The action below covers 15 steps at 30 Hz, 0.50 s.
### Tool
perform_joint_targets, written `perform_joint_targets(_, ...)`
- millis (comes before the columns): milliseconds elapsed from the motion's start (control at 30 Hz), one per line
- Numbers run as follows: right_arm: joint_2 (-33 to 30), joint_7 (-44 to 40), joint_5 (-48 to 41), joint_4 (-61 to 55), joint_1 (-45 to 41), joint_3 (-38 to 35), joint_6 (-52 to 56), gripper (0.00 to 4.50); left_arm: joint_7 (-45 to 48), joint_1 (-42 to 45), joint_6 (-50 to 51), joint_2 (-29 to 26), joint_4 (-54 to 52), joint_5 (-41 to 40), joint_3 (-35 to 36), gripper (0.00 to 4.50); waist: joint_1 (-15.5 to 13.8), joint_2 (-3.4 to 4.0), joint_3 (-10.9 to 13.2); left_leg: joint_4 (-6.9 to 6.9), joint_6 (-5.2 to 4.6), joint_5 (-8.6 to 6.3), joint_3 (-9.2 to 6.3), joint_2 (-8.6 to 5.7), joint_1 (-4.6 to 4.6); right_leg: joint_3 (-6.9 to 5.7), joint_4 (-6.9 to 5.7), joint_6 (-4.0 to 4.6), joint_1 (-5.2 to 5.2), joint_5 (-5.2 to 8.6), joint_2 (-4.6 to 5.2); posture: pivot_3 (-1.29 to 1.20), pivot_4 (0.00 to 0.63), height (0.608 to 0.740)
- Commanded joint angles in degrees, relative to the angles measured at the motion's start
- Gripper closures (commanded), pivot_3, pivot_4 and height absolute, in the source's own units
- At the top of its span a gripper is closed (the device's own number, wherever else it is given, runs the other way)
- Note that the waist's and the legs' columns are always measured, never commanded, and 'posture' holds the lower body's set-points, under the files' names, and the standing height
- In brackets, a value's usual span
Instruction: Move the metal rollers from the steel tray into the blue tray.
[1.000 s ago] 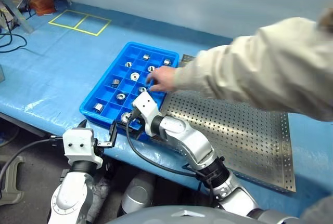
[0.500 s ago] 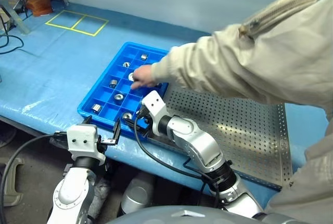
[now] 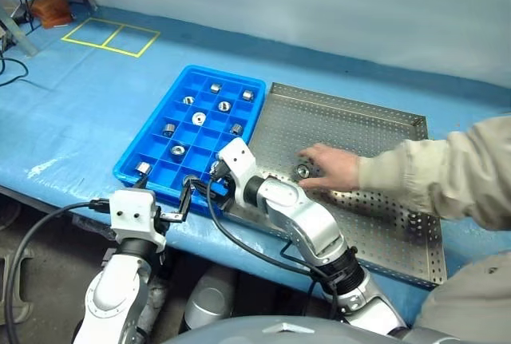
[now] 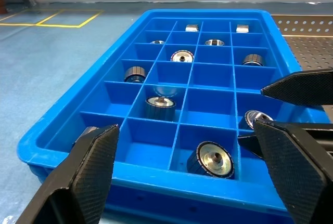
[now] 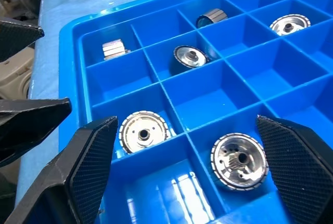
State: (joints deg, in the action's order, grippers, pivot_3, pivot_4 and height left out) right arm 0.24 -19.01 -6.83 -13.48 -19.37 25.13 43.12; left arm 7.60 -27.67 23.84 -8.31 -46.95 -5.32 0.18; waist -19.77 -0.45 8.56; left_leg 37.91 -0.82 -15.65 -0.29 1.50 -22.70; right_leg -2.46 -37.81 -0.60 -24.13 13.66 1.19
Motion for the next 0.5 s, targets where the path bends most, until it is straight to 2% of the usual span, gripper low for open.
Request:
perform_joint_targets(33, -0.1, 2.0, 0.0, -3.9, -1.5, -4.5, 0.1, 0.02, 0.9, 1.2, 0.4, -0.8, 0.4, -0.5, -0.6, 0.0, 0.4, 0.0, 0.0, 0.01, 0.0, 0.0, 0.0, 0.0, 0.0, 0.0, 0.0, 0.0, 0.0, 0.0, 0.0, 0.36, 0.15, 0.74)
perform_joint_targets(167, -0.6, 5.4, 0.8, -4.9, -1.3, -8.8, 0.6, 0.02, 1.7, 2.8, 0.9, -1.4, 1.3, -1.0, -1.0, 0.0, 2.1, 0.01, 0.0, 0.02, 0.0, 0.0, 0.0, 0.0, 0.01, 0.0, -0.02, 0.01, 0.03, -0.01, 0.0, 0.32, 0.15, 0.74)
perform_joint_targets(300, -3.6, 7.6, 2.7, -4.3, 1.1, -11.8, 0.6, 0.02, 3.7, 4.9, 1.5, -2.7, 2.6, -1.3, -2.2, 0.0, 3.8, 0.03, 0.0, 0.02, 0.0, 0.0, 0.0, -0.04, 0.03, 0.01, 0.0, 0.03, 0.06, -0.02, 0.04, 0.29, 0.15, 0.74)
perform_joint_targets(500, -4.1, 10.0, 3.1, -3.7, 4.2, -14.3, 0.8, 0.02, 6.2, 7.3, 2.1, -4.2, 4.4, -2.1, -4.8, 0.0, 9.0, 0.05, 0.0, 0.02, 0.0, 0.0, -0.02, -0.04, 0.08, 0.07, -0.01, 0.3, 0.12, -0.18, 0.08, 0.24, 0.15, 0.74)
